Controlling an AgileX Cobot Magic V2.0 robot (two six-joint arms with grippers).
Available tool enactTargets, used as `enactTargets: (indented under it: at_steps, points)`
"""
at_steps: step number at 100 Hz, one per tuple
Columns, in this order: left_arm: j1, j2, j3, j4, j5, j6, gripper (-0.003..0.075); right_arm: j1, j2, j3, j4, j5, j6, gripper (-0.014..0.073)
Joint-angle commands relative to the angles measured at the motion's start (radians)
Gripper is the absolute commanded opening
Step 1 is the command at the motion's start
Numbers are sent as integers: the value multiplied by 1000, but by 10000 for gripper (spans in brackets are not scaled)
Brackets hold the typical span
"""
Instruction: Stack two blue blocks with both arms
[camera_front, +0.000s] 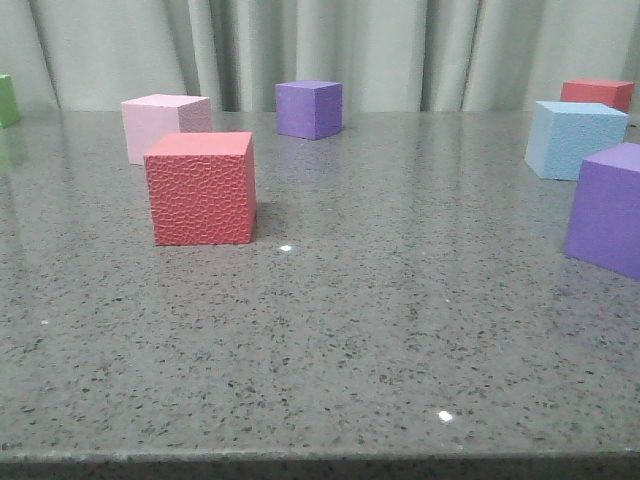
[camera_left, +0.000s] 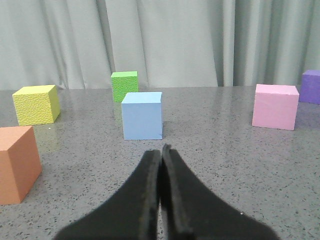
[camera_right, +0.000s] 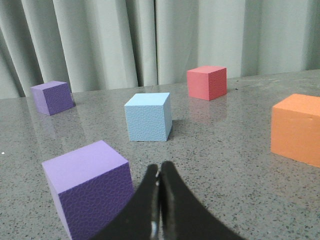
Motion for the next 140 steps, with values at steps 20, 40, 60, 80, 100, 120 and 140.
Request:
enactTargets:
  at_steps: [20, 40, 60, 80, 100, 120, 140]
  points:
    - [2, -32, 3, 0, -77, -3, -18, -5, -20, -17, -1, -66, -2, -113]
    - [2, -32, 3, 0, -77, -3, -18, -5, -20, -17, -1, -66, -2, -113]
    - [2, -32, 3, 0, -77, -3, -19, -5, -20, -17, -2, -66, -2, -113]
    - [2, -32, -13, 0, -91, -3, -19, -5, -18, -34, -2, -62, -2, -113]
    - [2, 12, -212, -76, 44, -5, -19, -5, 36, -158, -3, 117, -2, -112]
    - [2, 168, -453, -64, 179, -5, -19, -5, 183, -348, 0, 268, -2, -103]
    - [2, 362, -613, -64, 212, -3, -19, -5, 368, -547, 0, 404, -2, -103]
